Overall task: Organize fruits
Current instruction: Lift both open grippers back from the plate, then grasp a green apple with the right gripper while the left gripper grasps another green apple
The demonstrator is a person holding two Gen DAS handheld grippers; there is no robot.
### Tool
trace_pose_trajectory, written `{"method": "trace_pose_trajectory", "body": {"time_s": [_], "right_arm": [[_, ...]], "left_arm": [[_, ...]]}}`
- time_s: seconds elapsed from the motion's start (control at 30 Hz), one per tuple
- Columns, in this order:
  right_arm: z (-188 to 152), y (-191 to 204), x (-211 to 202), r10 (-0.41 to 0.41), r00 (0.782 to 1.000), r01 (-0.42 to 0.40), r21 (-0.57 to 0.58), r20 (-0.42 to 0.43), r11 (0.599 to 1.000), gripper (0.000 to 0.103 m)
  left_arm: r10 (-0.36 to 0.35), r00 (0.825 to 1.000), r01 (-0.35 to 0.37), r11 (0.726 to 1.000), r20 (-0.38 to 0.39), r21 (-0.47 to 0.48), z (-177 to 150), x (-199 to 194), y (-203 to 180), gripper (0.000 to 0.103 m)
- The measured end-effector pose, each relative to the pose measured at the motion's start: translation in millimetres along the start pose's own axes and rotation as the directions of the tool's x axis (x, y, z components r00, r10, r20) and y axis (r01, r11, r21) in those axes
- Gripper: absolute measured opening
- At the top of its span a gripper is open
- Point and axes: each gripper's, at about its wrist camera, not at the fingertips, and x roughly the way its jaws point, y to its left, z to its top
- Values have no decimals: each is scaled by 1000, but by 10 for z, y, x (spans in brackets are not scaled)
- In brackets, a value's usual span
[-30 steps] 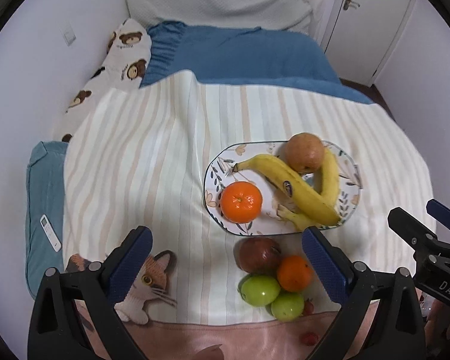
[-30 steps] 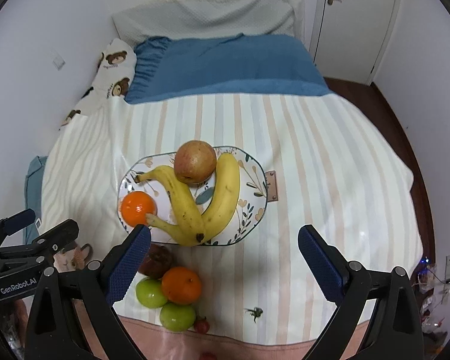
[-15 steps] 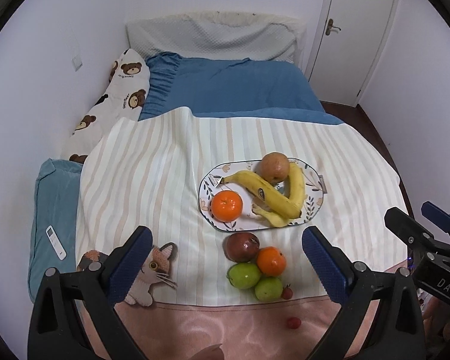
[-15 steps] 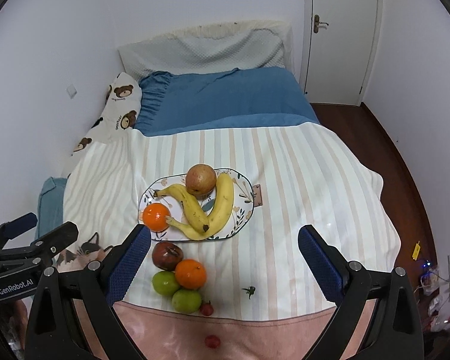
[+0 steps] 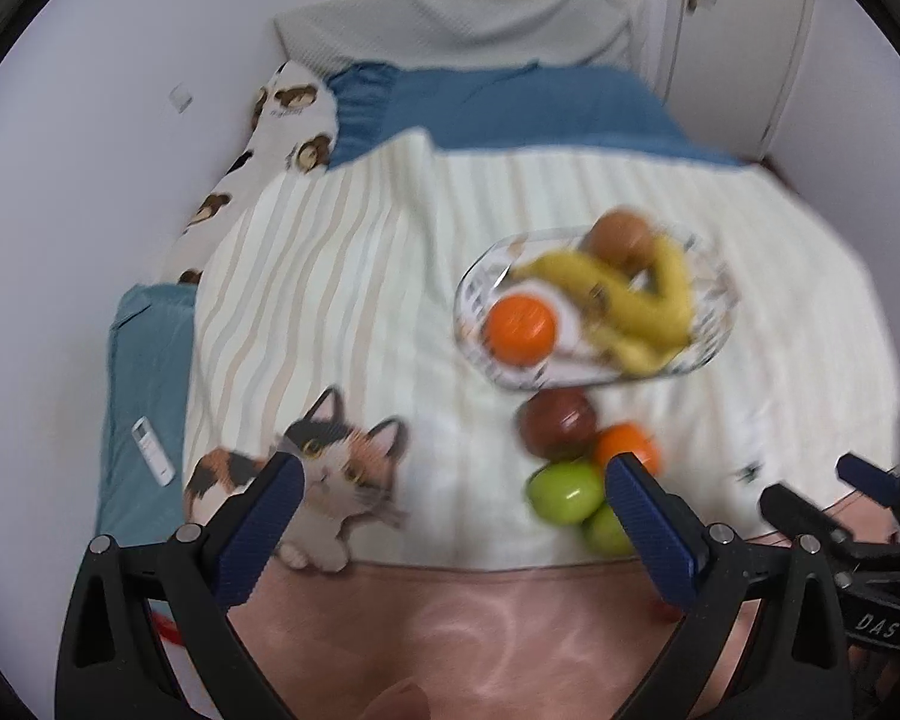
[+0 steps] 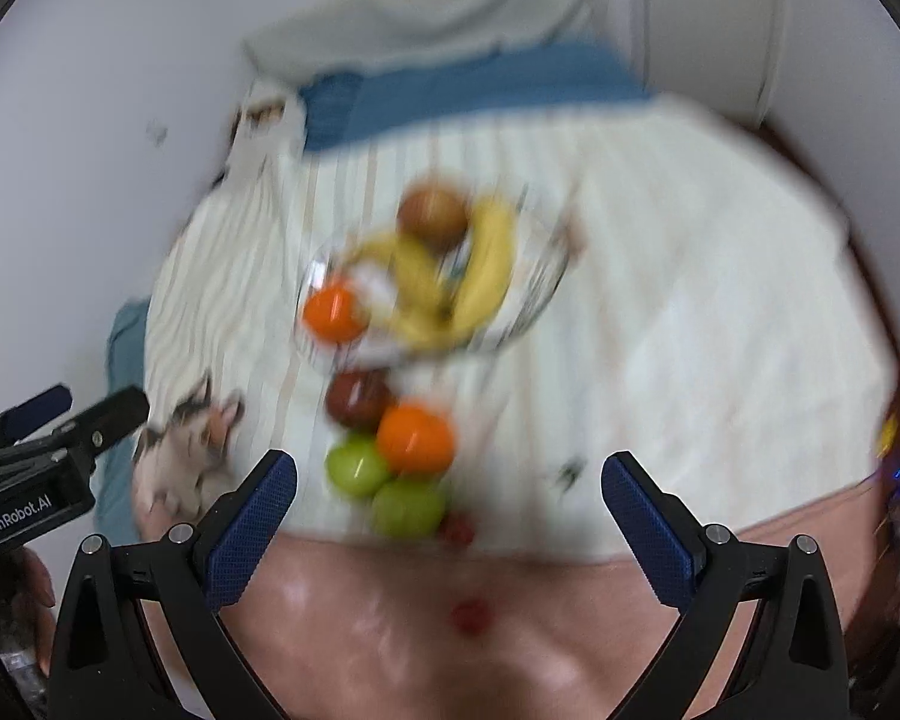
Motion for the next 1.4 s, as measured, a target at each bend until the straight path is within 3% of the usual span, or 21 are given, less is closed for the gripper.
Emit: {"method": "trace_pose_trajectory", "body": {"time_s": [0.17, 0.3, 0.4, 0.43, 0.5, 0.77, 0.97, 1.0, 1.03, 1.1, 1.13, 1.27, 1.4], "right_arm": [[-273, 62, 747, 57, 988, -57, 5, -141, 998, 93], [-377, 136, 1253, 71, 973, -70, 9, -219, 997, 86], [-409, 222, 1504, 49, 968, -55, -16, -246, 998, 80], [-416, 250, 1567, 40, 968, -49, -31, -250, 998, 69], [-438, 287, 1662, 12, 963, -30, -61, -269, 998, 62], [-542, 50, 1328, 1, 975, -13, -55, -223, 998, 61], [-526, -243, 1064, -48, 978, 39, -46, -201, 998, 61], [-497, -272, 1065, -54, 978, 47, -41, -204, 998, 61], [-491, -295, 1059, -56, 977, 51, -34, -204, 998, 61], [-484, -327, 1052, -62, 977, 57, -27, -205, 998, 62], [-464, -359, 1036, -63, 977, 59, -24, -205, 998, 62], [-472, -397, 995, -62, 976, 59, -21, -207, 998, 62], [-439, -340, 1039, -69, 974, 65, -26, -217, 998, 62]], "left_arm": [[71, 993, -68, 997, -90, 37, -239, 428, 54, 103], [70, 985, -62, 997, -159, 52, -346, 698, 120, 103], [43, 977, -37, 999, -211, 37, -376, 875, 159, 103], [24, 973, -18, 999, -228, 26, -379, 925, 164, 103], [-23, 964, 25, 1000, -264, 4, -374, 1018, 161, 103], [-218, 915, 223, 974, -339, -25, -270, 1328, -169, 103], [-256, 884, 298, 953, -391, 51, -226, 1589, -627, 101], [-253, 885, 304, 950, -390, 72, -230, 1621, -701, 92], [-243, 889, 303, 948, -387, 100, -240, 1647, -774, 89], [-263, 886, 333, 934, -382, 129, -260, 1653, -881, 66], [-235, 896, 310, 939, -377, 150, -268, 1646, -912, 59], [-223, 903, 297, 941, -368, 159, -310, 1606, -913, 59], [-177, 917, 241, 960, -357, 145, -395, 1399, -681, 59]]}}
